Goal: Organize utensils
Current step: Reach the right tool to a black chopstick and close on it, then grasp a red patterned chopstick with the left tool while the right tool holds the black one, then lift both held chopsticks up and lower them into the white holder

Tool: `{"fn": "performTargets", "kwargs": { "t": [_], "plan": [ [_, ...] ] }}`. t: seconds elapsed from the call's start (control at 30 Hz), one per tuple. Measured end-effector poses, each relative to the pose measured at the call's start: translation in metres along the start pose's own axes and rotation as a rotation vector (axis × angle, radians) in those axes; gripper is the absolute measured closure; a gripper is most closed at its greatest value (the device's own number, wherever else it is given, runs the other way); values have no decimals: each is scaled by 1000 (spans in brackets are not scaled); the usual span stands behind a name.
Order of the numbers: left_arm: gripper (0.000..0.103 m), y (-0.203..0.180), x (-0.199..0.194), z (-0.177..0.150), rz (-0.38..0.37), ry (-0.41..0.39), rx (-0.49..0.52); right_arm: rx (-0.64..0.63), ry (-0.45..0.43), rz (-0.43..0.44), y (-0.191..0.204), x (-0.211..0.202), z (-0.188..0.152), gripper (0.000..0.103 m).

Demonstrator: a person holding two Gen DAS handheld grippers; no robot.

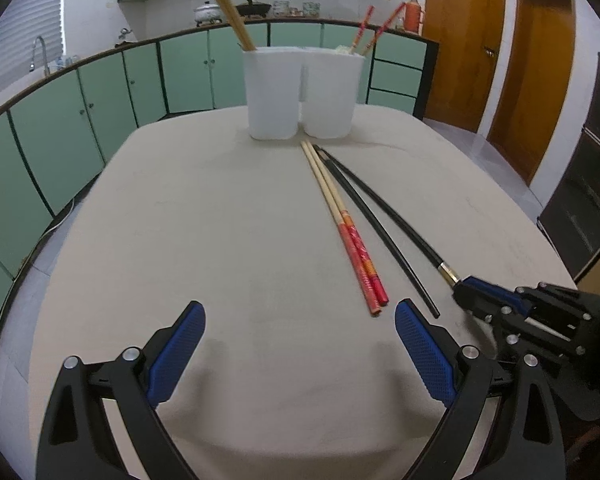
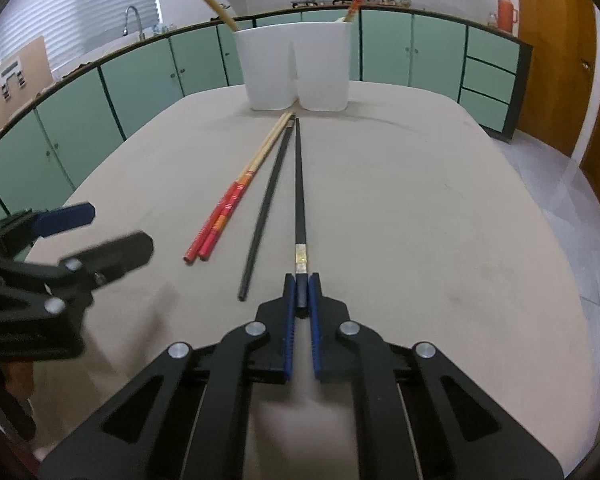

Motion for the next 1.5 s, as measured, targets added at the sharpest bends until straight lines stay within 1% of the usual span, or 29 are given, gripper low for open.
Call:
{"fn": "performTargets", "kwargs": {
  "t": [0.1, 0.3, 0.47, 0.53, 0.6, 0.7, 0.87, 0.9, 0.93, 1.0, 1.03, 1.17, 1.23, 1.33, 1.37, 1.4, 1.5],
  "plan": [
    [10, -5, 12, 0, 23, 23, 12, 19, -4, -5, -6, -2, -2, 97],
    [13, -5, 29, 0, 46, 66, -4, 51, -12, -9, -17, -2, -4, 97],
    [14, -5, 30, 2, 54, 66, -4, 53, -18, -5, -18, -1, -4, 97],
    [18, -4, 29, 2, 55, 64, -12, 54, -20, -2, -19, -1, -4, 97],
    [21, 0, 27, 2, 64, 59, -29, 57, -20, 2, -19, -2, -5, 97],
    [22, 12, 25, 3, 96, 56, -68, 59, -21, 4, -20, -2, -5, 97],
    [22, 15, 21, 3, 79, 52, -91, 60, -24, 7, -20, -2, -5, 96],
    [24, 13, 22, 3, 75, 51, -94, 61, -26, 10, -20, -3, -5, 94],
    [29, 12, 23, 3, 72, 51, -95, 58, -27, 13, -20, -3, -5, 94],
    [33, 9, 24, 4, 70, 48, -90, 50, -28, 10, -18, -4, -5, 94],
    [37, 8, 24, 4, 67, 46, -86, 46, -29, 9, -17, -3, -5, 94],
    [49, 2, 26, 3, 63, 38, -64, 30, -34, 1, -15, -2, -6, 93],
    [57, -1, 26, 2, 58, 33, -59, 28, -35, 2, -15, -1, -6, 93],
    [78, -5, 26, 3, 46, 29, -46, 27, -33, -1, -16, 0, -5, 96],
    [89, -5, 26, 4, 32, 30, -46, 27, -33, -1, -15, 0, -4, 96],
    [97, -6, 27, 4, 18, 33, -49, 28, -33, -1, -15, 0, -4, 96],
    [97, -8, 26, 3, 6, 33, -50, 28, -31, 0, -16, 0, -4, 97]
  ]
}}
Point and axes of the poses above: each gripper's, at about its wrist camera, not at the fingertips, and x roughly the way its jaws point, y to its left, z to its top, the point moved 3 cm from there along x, roughly the way its jaws point, and after that the axes turned 6 degrees about -x, right-handed, at the moved point
